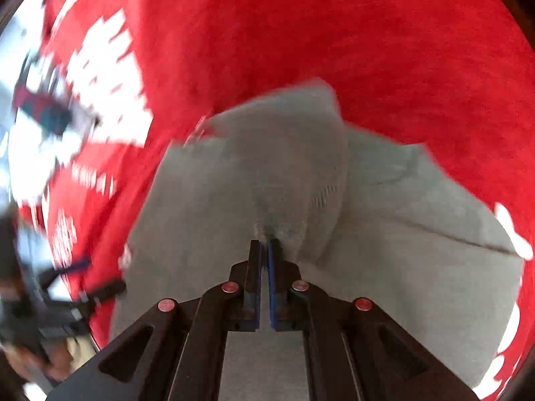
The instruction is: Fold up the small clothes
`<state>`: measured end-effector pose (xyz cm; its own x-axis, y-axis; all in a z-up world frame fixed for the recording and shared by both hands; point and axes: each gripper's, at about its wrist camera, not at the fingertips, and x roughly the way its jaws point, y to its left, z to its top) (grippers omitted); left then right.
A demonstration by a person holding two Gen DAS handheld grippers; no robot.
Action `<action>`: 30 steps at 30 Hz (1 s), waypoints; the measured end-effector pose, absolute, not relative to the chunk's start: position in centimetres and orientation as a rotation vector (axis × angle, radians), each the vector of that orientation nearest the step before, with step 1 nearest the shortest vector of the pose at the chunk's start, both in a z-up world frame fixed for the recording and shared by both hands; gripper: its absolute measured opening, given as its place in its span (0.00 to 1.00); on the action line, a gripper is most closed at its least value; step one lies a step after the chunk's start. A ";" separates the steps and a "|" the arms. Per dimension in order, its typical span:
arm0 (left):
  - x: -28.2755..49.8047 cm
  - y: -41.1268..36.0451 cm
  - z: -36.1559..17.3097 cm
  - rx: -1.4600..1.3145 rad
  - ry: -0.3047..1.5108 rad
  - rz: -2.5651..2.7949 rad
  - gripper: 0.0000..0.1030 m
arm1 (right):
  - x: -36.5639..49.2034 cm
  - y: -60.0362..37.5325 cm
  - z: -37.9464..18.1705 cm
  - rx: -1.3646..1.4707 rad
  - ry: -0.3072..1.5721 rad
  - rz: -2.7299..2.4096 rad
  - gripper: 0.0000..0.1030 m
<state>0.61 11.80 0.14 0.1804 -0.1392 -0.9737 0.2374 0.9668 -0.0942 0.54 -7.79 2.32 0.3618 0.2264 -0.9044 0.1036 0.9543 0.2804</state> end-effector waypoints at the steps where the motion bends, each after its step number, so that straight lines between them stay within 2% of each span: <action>1: 0.6 12.1 0.1 0.079 1.366 -0.265 1.00 | 0.6 -6.5 1.6 0.283 1.235 0.108 0.04; 6: 0.8 12.0 -0.1 0.060 1.376 -0.291 1.00 | -0.7 -4.2 -0.7 0.259 1.365 0.184 0.04; 8: 0.9 11.3 -0.2 0.049 1.383 -0.320 1.00 | -1.8 -5.0 -0.4 0.304 1.364 0.191 0.09; 9: 0.9 10.9 -0.3 0.047 1.385 -0.331 1.00 | -2.8 -6.3 -0.2 0.364 1.364 0.180 0.20; 10: 0.9 10.2 -0.4 0.043 1.386 -0.350 1.00 | -3.2 -6.8 -0.2 0.405 1.363 0.162 0.39; 12: 1.3 8.9 -0.5 0.036 1.388 -0.384 1.00 | -5.6 -10.1 -0.3 0.541 1.358 0.086 0.54; 18: 4.0 3.5 -2.7 0.017 1.419 -0.498 1.00 | -13.6 -19.8 -2.0 1.013 1.288 -0.171 0.54; 19: 4.4 2.6 -3.4 0.028 1.429 -0.504 0.97 | -14.8 -21.1 -2.3 1.087 1.260 -0.207 0.54; 20: 4.6 2.1 -3.8 0.039 1.441 -0.504 0.91 | -16.2 -22.3 -2.8 1.178 1.217 -0.246 0.54; 22: 5.0 1.2 -4.1 0.069 1.442 -0.496 0.91 | -18.1 -23.8 -3.6 1.328 1.127 -0.295 0.54; 23: 5.0 0.8 -4.1 0.084 1.442 -0.504 0.87 | -18.9 -24.5 -4.1 1.404 1.077 -0.319 0.54; 24: 4.9 0.4 -4.0 0.102 1.444 -0.517 0.67 | -19.4 -24.8 -4.4 1.452 1.041 -0.336 0.54; 25: 4.8 0.0 -3.8 0.136 1.442 -0.528 0.55 | -19.7 -25.2 -4.7 1.495 1.007 -0.356 0.54; 26: 4.7 -0.2 -3.6 0.159 1.440 -0.531 0.27 | -19.8 -25.3 -4.8 1.519 0.983 -0.369 0.53; 27: 4.7 -0.3 -3.5 0.176 1.441 -0.538 0.08 | -19.8 -25.5 -4.8 1.516 0.966 -0.383 0.40; 28: 4.9 -0.1 -3.1 0.142 1.447 -0.564 0.08 | -19.9 -26.2 -4.4 1.495 0.968 -0.392 0.05; 30: 4.9 0.5 -1.7 0.100 1.419 -0.583 0.08 | -19.4 -26.5 -3.7 1.424 0.997 -0.386 0.06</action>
